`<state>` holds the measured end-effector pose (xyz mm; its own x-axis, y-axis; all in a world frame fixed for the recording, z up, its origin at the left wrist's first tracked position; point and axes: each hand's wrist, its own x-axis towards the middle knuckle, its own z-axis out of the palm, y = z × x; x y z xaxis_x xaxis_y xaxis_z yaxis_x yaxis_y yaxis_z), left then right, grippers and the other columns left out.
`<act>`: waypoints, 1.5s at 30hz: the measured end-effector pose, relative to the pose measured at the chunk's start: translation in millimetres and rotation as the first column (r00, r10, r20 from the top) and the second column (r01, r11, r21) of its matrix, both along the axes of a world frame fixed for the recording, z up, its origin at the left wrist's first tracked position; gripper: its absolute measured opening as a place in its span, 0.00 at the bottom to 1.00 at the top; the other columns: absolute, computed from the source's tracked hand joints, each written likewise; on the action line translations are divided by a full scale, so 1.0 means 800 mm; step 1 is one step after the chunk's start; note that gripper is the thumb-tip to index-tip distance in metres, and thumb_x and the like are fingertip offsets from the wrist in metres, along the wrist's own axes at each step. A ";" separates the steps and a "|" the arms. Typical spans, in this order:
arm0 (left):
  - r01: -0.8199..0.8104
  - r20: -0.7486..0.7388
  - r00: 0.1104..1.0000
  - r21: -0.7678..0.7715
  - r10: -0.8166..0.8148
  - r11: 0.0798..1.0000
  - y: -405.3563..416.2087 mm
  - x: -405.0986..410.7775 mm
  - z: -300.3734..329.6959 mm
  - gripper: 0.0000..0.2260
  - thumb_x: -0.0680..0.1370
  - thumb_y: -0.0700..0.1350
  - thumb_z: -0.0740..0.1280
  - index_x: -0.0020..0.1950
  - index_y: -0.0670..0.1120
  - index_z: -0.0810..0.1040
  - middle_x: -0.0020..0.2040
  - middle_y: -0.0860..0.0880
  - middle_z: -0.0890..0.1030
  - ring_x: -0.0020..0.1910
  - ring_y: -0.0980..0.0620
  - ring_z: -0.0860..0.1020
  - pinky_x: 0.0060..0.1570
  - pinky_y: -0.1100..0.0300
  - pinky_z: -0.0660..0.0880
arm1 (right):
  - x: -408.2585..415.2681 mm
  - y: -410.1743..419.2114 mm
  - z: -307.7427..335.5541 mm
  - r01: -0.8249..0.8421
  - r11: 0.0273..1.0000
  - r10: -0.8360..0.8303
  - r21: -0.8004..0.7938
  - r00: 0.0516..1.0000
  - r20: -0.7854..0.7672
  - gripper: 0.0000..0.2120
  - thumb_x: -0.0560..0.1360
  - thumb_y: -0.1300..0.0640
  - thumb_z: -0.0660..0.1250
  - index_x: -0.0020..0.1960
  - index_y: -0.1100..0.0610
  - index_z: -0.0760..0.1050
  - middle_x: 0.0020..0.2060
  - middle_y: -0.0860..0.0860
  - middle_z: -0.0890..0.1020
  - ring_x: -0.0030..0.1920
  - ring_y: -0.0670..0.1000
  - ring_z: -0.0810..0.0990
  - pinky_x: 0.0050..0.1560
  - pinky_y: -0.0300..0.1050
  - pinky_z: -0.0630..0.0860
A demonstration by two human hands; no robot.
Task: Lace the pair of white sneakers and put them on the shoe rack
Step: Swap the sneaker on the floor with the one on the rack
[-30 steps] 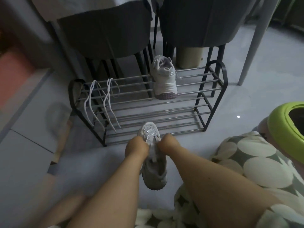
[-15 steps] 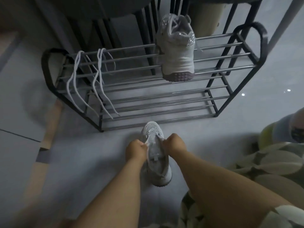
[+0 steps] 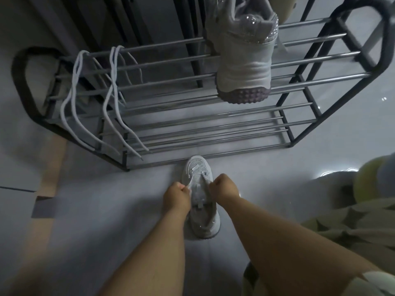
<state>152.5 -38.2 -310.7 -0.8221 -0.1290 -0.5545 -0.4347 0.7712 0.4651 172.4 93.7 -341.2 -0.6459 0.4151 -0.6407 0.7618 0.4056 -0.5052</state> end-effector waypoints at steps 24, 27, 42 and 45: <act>-0.043 0.027 0.999 -0.008 0.043 0.999 -0.008 -0.003 -0.012 0.09 0.78 0.49 0.66 0.46 0.44 0.78 0.50 0.41 0.83 0.51 0.42 0.79 0.45 0.59 0.69 | -0.006 -0.012 0.014 -0.091 0.995 0.091 -0.030 0.996 -0.005 0.13 0.76 0.53 0.60 0.36 0.59 0.65 0.29 0.53 0.67 0.37 0.54 0.64 0.36 0.40 0.64; -0.063 0.010 0.998 0.014 0.062 0.998 -0.004 -0.004 -0.008 0.13 0.79 0.52 0.65 0.45 0.42 0.78 0.49 0.40 0.82 0.50 0.40 0.79 0.43 0.58 0.68 | -0.007 -0.009 0.015 -0.071 0.997 0.070 -0.032 0.997 -0.032 0.15 0.76 0.48 0.63 0.37 0.58 0.67 0.27 0.50 0.65 0.36 0.55 0.64 0.39 0.41 0.64; -0.140 -0.361 0.894 0.337 0.265 0.931 0.063 -0.008 0.118 0.14 0.80 0.52 0.61 0.43 0.43 0.76 0.40 0.46 0.81 0.43 0.43 0.78 0.40 0.57 0.69 | 0.000 0.006 0.161 0.354 0.931 -0.340 -0.092 0.741 -0.579 0.14 0.79 0.50 0.59 0.37 0.54 0.66 0.31 0.48 0.73 0.34 0.51 0.71 0.33 0.45 0.63; -0.077 -0.442 0.848 0.445 0.293 0.892 0.080 -0.011 0.161 0.15 0.81 0.52 0.60 0.41 0.43 0.75 0.37 0.47 0.80 0.37 0.46 0.76 0.36 0.57 0.69 | -0.006 0.016 0.204 0.488 0.860 -0.455 -0.150 0.597 -0.661 0.14 0.79 0.49 0.59 0.36 0.52 0.66 0.32 0.47 0.74 0.34 0.50 0.72 0.34 0.44 0.66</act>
<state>143.8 25.9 -181.6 -0.9781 -0.1660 -0.1254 -0.1832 0.4012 0.8975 167.7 106.4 -178.3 -0.5909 0.7996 -0.1070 0.3315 0.1198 -0.9358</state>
